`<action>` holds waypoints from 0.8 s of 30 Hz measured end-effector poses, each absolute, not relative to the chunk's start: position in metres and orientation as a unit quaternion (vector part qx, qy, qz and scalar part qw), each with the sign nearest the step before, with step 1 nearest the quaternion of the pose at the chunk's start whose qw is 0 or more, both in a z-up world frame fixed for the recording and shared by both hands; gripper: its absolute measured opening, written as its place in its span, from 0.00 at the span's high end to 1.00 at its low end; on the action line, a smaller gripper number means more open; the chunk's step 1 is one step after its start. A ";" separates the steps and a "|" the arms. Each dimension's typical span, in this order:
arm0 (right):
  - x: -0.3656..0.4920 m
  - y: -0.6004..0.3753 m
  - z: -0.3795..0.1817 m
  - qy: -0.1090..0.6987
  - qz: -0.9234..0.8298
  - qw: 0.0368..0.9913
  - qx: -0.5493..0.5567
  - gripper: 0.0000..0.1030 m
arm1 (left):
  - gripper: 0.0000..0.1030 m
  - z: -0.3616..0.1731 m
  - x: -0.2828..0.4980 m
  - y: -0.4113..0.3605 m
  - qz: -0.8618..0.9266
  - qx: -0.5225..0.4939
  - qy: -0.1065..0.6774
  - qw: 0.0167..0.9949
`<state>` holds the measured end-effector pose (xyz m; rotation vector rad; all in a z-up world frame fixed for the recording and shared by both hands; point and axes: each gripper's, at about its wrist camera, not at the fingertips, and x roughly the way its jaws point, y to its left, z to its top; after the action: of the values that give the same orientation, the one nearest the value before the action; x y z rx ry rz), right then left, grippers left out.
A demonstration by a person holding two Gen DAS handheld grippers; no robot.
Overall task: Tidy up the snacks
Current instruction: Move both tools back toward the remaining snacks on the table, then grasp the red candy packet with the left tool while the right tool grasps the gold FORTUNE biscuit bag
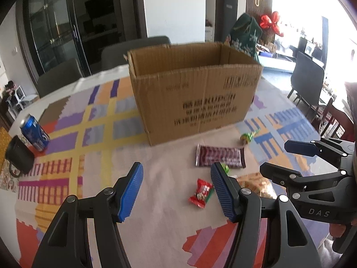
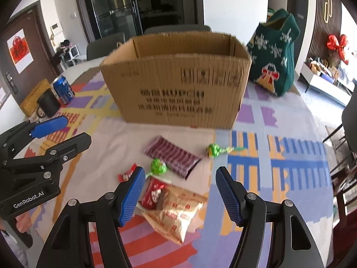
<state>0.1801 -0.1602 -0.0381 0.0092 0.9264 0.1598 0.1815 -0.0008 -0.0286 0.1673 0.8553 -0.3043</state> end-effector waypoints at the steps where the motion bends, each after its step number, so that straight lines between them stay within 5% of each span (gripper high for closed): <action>1: 0.180 -0.160 -0.042 0.452 0.077 0.889 0.005 0.35 | 0.40 -0.034 0.182 -0.001 -0.148 0.081 0.419 0.892; 24: 0.185 -0.166 -0.103 0.526 0.063 0.848 0.028 0.35 | 0.41 -0.107 0.201 -0.016 -0.172 0.077 0.509 0.840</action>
<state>0.1854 -0.1664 -0.1028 0.0587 1.1093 0.1326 0.2009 -0.0158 -0.1069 0.1629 1.0765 -0.3632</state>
